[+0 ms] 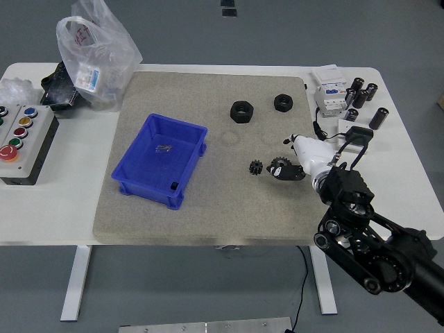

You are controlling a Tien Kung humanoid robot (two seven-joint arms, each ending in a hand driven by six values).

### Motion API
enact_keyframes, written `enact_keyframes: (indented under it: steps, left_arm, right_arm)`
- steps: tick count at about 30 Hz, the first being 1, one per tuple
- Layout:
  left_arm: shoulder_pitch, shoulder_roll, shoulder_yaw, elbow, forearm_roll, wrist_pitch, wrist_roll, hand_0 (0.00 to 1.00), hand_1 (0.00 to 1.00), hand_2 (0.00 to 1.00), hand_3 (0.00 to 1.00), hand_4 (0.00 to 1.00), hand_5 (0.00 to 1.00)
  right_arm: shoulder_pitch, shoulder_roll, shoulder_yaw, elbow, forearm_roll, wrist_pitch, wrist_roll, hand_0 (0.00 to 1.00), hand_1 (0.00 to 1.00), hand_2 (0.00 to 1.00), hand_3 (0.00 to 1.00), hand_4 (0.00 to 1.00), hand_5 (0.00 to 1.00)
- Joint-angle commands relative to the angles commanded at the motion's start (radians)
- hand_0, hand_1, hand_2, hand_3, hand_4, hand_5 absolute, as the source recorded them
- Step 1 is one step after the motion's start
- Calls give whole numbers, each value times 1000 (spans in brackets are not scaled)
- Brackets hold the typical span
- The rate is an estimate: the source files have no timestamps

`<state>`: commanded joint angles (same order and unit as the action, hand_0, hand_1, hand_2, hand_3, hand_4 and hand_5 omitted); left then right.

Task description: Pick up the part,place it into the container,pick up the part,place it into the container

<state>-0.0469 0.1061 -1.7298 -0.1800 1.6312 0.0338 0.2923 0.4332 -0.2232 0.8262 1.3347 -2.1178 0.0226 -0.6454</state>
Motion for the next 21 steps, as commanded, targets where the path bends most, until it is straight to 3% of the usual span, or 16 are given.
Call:
enact_keyframes:
  steps: [5,6,11,12,17,18,21]
  left_arm:
    - [1,0,2,0,-1,0,0,609,632,604,630,634,273]
    - [2,0,4,0,-2,0,-1,609,631,603,629,634,273]
    - [2,1,14,0,-10,-1,-4,609,631,603,629,634,273]
    - [2,0,16,0,-12,-1,-4,609,632,604,629,634,272]
    - [4,-2,26,0,-24,-1,-12,609,632,604,629,634,272]
    - [6,-3,26,0,-25,0,-13,609,632,603,629,633,272]
    - [9,-4,23,0,-23,0,-14,609,632,603,629,633,272]
  right_arm:
    - [18,4,-31,-32,10,23,0,209,398,783,784,900,424]
    - [22,7,-40,-42,14,25,0,215,404,780,785,871,354]
    - [33,20,-62,-72,23,-3,0,215,404,780,785,871,354]
    - [34,22,-65,-75,26,-12,0,210,391,621,655,379,270]
    - [50,24,-94,-104,49,-44,0,210,391,621,655,379,270]
    - [52,25,-99,-109,52,-47,0,202,359,496,519,175,145]
    - [55,25,-109,-117,56,-52,0,202,359,496,519,175,145]
